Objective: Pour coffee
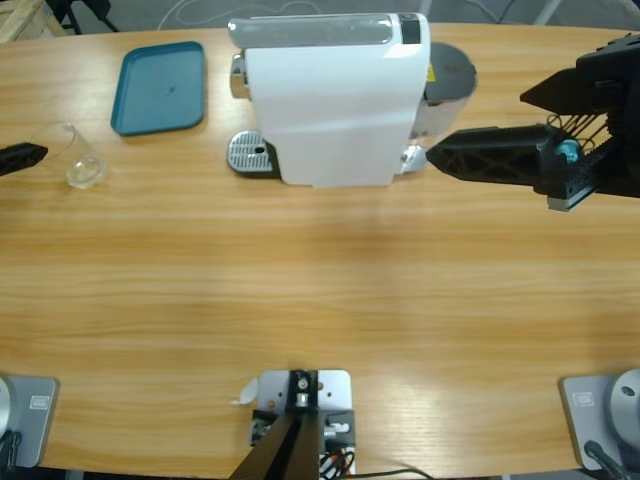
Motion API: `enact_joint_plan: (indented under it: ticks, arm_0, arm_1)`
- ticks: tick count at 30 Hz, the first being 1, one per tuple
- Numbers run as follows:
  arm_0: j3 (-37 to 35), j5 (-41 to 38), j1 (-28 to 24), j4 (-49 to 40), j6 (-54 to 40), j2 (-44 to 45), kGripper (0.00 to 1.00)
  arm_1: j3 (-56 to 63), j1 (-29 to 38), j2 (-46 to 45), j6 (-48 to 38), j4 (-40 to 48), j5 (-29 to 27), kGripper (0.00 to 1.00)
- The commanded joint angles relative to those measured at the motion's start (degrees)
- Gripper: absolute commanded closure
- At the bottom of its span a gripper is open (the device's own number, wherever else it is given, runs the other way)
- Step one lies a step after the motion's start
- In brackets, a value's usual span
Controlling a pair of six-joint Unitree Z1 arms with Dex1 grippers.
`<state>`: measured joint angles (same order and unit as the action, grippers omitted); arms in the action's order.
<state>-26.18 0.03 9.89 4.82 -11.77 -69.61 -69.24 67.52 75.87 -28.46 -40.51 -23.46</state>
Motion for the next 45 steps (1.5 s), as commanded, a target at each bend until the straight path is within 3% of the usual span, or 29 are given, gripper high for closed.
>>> enact_joint_plan:
  ticks: [1, 8, 18, 19, 21, 22, 23, 24, 26, 28, 32, 35, 39, 42, 45]
  arm_0:
    - [4.01, -1.56, -1.63, 10.81, 0.14, -11.72, 0.000]
    - [4.10, -4.95, -4.53, 17.35, 0.14, -17.52, 0.000]
    - [3.99, -6.21, -4.71, 22.60, 0.09, -24.71, 0.022]
    - [4.06, -6.27, -4.71, 23.11, 0.07, -24.85, 0.123]
    - [3.89, -5.83, -4.85, 23.40, 0.09, -25.73, 0.532]
    - [3.94, -6.28, -5.11, 23.40, -0.09, -26.44, 0.561]
    - [4.20, -6.67, -5.15, 23.40, -0.32, -26.56, 0.440]
    - [4.34, -7.43, -5.22, 23.40, -0.37, -26.30, 0.383]
    - [4.40, -9.82, -5.41, 23.55, -0.44, -26.00, 0.554]
    - [4.66, -9.31, -5.41, 23.59, -1.27, -25.10, 0.992]
    - [5.35, -8.06, -5.29, 23.66, -3.69, -22.48, 1.000]
    - [3.52, -15.65, -3.79, 22.29, -9.67, -19.33, 1.000]
    - [-5.52, -25.62, -2.70, 6.78, -22.84, -14.03, 1.000]
    - [-13.43, -33.18, -0.89, -4.15, -30.59, -13.27, 1.000]
    - [-16.52, -36.06, 3.52, -6.57, -32.82, -16.93, 1.000]
  arm_1:
    - [2.26, 0.51, 2.97, -0.37, 1.15, -0.63, 0.000]
    - [1.98, 0.49, 4.47, -0.81, 2.17, 1.12, 0.000]
    - [1.00, 0.42, 5.61, -0.81, 2.13, 3.51, 0.000]
    - [0.89, 0.44, 5.61, -0.81, 2.17, 3.72, 0.000]
    - [0.77, 0.44, 5.61, -0.81, 2.17, 4.17, 0.000]
    - [0.77, 0.44, 5.61, -0.81, 2.20, 4.21, 0.000]
    - [0.80, 0.46, 5.63, -0.81, 2.29, 4.33, 0.000]
    - [0.89, 0.47, 5.77, -0.88, 2.43, 4.54, 0.000]
    - [1.24, 0.42, 5.96, -0.98, 2.82, 5.30, 0.000]
    - [1.42, 0.44, 5.92, -0.98, 2.91, 5.98, 0.000]
    - [1.38, 0.44, 5.38, -0.98, 2.89, 6.05, 0.000]
    - [1.44, 0.42, 5.13, -0.96, 2.82, 5.97, 0.000]
    - [-0.51, 0.44, 2.94, 5.26, -1.63, 5.53, 0.000]
    - [-0.09, 0.44, -3.97, 9.35, -3.70, 5.46, 0.000]
    - [5.78, 0.42, -11.86, 10.36, -6.30, 5.07, 0.000]
